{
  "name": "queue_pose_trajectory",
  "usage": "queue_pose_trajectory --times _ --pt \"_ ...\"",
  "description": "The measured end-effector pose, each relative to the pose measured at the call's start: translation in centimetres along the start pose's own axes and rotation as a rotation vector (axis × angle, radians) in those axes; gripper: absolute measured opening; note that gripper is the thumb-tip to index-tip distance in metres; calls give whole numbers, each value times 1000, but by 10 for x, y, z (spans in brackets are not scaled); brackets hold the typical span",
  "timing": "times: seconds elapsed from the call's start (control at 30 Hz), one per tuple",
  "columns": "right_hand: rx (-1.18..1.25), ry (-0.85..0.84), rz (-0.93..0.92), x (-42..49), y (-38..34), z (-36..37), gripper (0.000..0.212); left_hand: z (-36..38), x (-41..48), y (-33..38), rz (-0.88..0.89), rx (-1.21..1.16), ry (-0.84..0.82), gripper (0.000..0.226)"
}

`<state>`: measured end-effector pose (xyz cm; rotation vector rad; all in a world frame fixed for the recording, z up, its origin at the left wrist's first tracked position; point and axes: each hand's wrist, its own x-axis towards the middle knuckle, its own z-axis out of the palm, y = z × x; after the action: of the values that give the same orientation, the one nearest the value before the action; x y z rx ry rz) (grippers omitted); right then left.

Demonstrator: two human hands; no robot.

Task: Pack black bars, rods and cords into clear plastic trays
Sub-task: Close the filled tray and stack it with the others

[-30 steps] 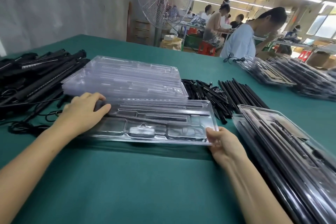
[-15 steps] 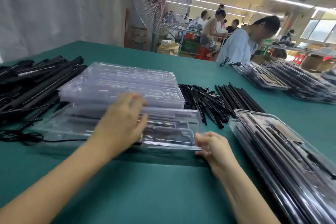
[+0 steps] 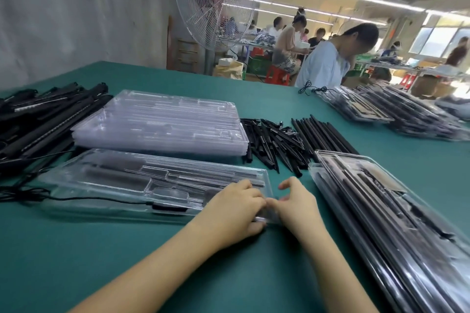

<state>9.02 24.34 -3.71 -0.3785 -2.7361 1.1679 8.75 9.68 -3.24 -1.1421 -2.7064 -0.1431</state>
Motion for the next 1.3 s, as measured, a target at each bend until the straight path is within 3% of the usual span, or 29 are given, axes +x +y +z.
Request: queue_pose_trajectory --times 0.2,0.43,0.57,0.67,0.83,1.0,1.3 --pt "-69 -15 -54 0 -5 1 14 -2 -1 5 -31 16 -39 36" --pt "-153 35 -68 -3 -8 8 24 -6 -1 8 -62 28 -72 35" --pt "-174 34 -227 -8 -6 8 19 -5 -2 12 -75 48 -76 33" --pt "-162 -22 -313 -13 -7 2 27 -3 -1 21 -90 93 -52 33" --pt "-103 -104 -245 -12 -8 -11 24 1 2 30 -86 118 -43 37" --pt "-154 -175 -129 -10 -21 -17 60 3 2 31 -112 13 -4 38" --pt "-448 -188 -99 -7 -44 -13 43 10 -2 34 -164 6 64 38"
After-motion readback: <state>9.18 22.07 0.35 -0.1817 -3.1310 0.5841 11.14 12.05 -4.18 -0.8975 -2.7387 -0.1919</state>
